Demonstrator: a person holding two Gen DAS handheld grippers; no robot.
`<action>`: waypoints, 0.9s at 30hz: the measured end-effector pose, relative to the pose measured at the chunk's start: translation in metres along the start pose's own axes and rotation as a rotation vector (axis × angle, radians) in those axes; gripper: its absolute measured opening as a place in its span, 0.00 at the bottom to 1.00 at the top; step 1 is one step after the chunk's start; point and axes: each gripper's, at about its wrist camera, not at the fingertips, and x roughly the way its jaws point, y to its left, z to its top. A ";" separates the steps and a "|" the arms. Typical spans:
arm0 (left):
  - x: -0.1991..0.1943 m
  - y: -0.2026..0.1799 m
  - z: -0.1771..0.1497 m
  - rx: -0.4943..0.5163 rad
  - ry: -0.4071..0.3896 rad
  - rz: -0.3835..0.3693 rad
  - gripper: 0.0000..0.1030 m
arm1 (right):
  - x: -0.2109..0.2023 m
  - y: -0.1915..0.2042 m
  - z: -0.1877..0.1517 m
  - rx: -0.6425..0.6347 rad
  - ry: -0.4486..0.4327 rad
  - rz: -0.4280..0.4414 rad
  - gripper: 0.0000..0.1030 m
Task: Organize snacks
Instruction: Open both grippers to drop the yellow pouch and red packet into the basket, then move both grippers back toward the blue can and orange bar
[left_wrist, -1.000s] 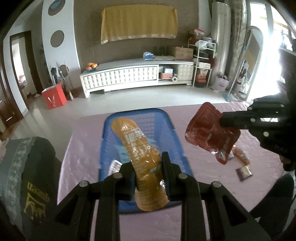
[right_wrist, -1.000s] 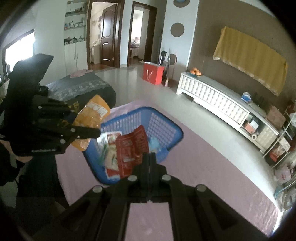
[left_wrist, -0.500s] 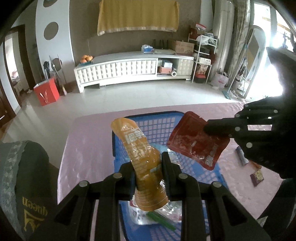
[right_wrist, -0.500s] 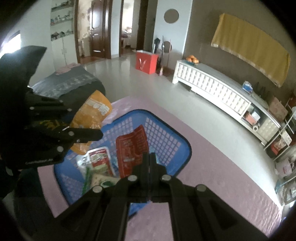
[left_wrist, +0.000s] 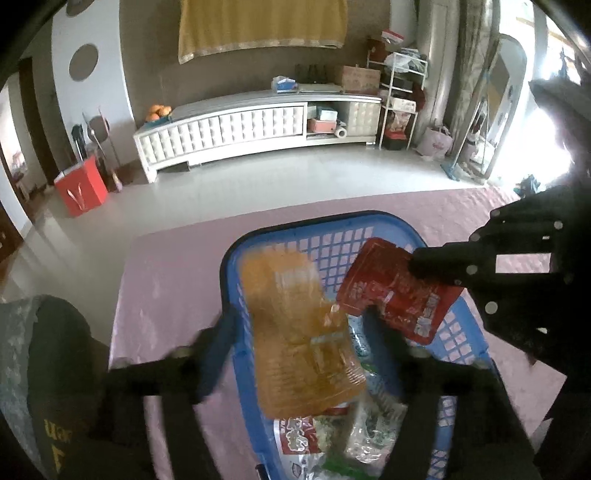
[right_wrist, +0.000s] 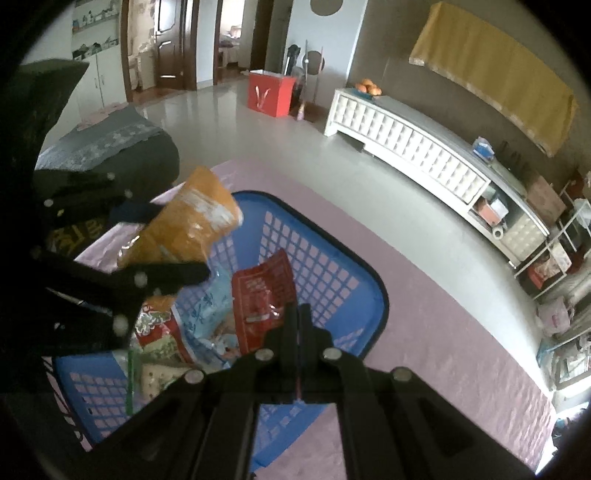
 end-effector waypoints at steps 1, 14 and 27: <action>-0.002 -0.002 0.001 0.012 -0.007 0.009 0.70 | 0.000 0.000 -0.001 -0.004 0.014 -0.010 0.03; -0.060 -0.027 -0.008 0.002 -0.054 0.009 0.70 | -0.056 -0.001 -0.024 0.015 -0.027 -0.074 0.74; -0.127 -0.060 -0.015 -0.021 -0.145 0.047 0.70 | -0.122 -0.003 -0.051 0.088 -0.137 -0.107 1.00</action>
